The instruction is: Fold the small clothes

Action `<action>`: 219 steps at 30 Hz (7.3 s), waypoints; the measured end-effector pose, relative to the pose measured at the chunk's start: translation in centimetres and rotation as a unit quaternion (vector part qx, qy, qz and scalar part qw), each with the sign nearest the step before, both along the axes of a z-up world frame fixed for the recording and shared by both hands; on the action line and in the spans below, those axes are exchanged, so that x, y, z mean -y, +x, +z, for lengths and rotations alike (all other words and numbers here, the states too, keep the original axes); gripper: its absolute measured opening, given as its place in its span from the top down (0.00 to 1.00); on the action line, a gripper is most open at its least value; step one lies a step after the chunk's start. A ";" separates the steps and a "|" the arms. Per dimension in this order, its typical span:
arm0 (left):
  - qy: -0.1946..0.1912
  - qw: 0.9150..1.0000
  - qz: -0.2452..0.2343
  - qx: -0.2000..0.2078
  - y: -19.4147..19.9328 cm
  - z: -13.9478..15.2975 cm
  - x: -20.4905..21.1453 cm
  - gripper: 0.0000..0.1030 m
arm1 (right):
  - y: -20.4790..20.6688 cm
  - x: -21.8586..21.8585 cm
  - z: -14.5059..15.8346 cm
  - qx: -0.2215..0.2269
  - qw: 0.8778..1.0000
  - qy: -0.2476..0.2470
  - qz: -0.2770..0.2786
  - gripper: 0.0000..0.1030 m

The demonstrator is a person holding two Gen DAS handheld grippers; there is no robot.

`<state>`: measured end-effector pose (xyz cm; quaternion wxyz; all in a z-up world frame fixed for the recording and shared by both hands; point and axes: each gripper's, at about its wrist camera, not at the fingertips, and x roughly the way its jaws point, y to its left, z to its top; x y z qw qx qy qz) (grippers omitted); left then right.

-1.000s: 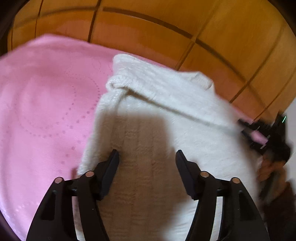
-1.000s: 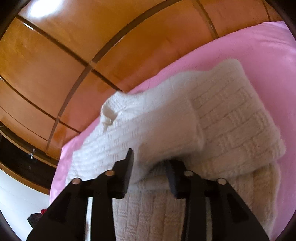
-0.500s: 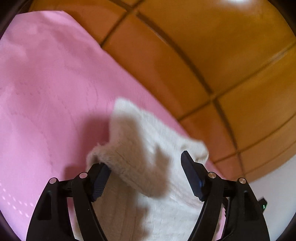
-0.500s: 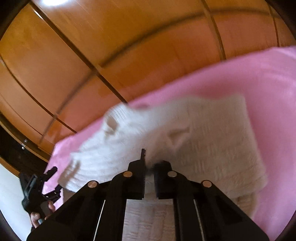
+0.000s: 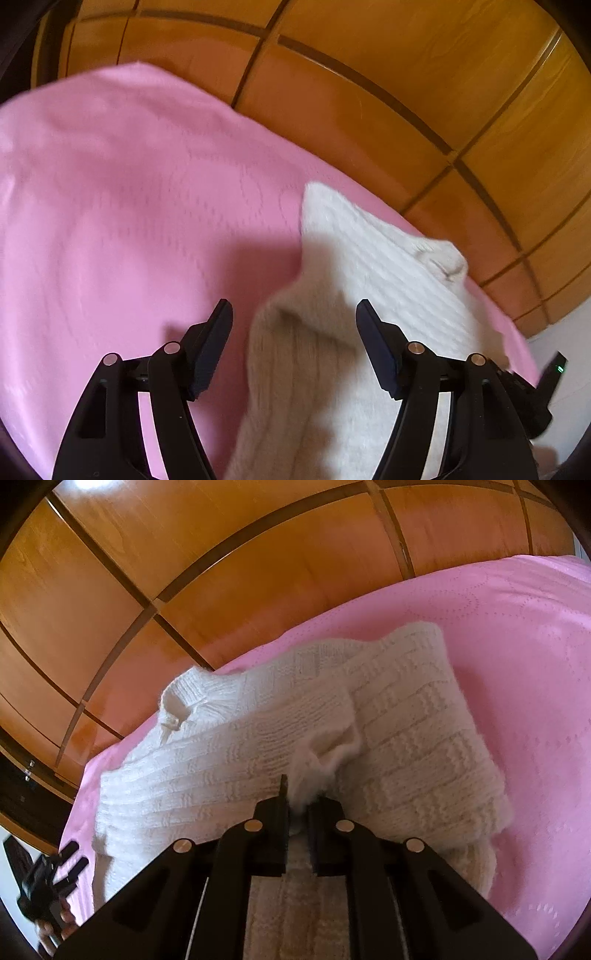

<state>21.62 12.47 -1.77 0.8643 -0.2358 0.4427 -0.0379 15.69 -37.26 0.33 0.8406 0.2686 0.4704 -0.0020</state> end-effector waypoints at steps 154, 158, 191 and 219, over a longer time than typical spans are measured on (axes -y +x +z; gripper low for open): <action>-0.039 0.983 -0.177 -0.009 -11.6 -2.5 -2.9 0.45 | -15.8 3.0 3.6 -0.041 0.996 0.000 0.076 0.55; 0.030 0.978 -0.207 -0.002 -11.7 -2.9 -0.1 0.32 | -13.9 0.5 3.0 -0.034 0.994 -0.039 0.092 0.72; 0.011 0.986 -0.165 0.026 -22.5 2.9 -3.1 0.82 | -23.0 0.8 8.5 -0.043 0.991 -0.092 0.091 0.75; 0.038 0.988 -0.149 0.030 -13.9 0.8 -2.6 0.97 | -14.6 -7.7 5.6 -0.016 0.980 -0.005 0.200 0.70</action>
